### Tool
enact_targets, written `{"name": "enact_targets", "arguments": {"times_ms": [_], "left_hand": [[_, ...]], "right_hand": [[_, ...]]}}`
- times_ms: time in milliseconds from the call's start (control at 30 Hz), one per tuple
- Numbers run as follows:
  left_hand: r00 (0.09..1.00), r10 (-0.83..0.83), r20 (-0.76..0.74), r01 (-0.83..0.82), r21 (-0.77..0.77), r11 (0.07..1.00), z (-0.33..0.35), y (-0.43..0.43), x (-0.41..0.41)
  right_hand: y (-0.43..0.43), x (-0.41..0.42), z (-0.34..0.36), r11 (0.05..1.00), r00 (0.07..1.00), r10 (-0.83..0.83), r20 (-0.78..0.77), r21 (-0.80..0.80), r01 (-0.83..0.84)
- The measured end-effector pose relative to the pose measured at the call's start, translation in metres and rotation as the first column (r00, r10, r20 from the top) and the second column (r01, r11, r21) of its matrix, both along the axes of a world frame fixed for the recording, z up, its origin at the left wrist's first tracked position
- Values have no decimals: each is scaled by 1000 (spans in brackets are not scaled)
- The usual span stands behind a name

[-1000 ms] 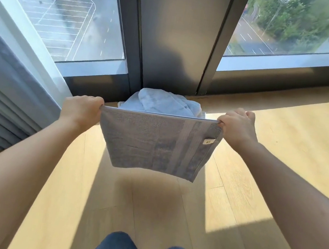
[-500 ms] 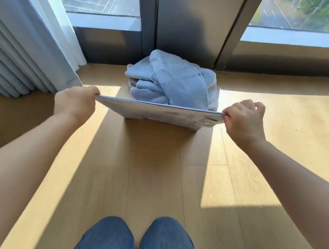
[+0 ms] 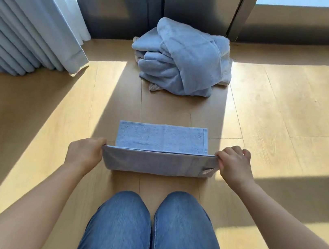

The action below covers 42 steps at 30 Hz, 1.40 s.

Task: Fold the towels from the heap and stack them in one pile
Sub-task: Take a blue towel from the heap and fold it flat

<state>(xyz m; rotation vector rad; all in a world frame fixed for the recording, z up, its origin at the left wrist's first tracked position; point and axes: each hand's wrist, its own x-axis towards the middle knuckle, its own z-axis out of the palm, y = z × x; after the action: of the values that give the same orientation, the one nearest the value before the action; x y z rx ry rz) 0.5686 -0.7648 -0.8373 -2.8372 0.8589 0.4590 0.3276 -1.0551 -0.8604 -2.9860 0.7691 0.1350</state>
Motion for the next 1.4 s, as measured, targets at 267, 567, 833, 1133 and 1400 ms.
{"name": "enact_targets", "arguments": {"times_ms": [267,567,833,1133,1400], "left_hand": [[993,48,-104,-44,39,998,-36,-31,33],[987,81,-142,-72,70,995,-60,-69,81],[980,101,-171,-93,55,994,-74,-91,101],[946,210,-249,-182,129,975,-77,-86,93],[949,116,-294,-78,140,987,-82,-72,48]], "right_hand": [[-23,44,-31,980,973,-132,-192,121,157],[-57,95,-48,961,954,-162,-251,180,210],[-76,125,-55,940,923,-188,-335,211,268],[-61,120,-59,854,886,-393,-247,259,451],[-11,97,-66,862,900,-345,-266,289,416]]}}
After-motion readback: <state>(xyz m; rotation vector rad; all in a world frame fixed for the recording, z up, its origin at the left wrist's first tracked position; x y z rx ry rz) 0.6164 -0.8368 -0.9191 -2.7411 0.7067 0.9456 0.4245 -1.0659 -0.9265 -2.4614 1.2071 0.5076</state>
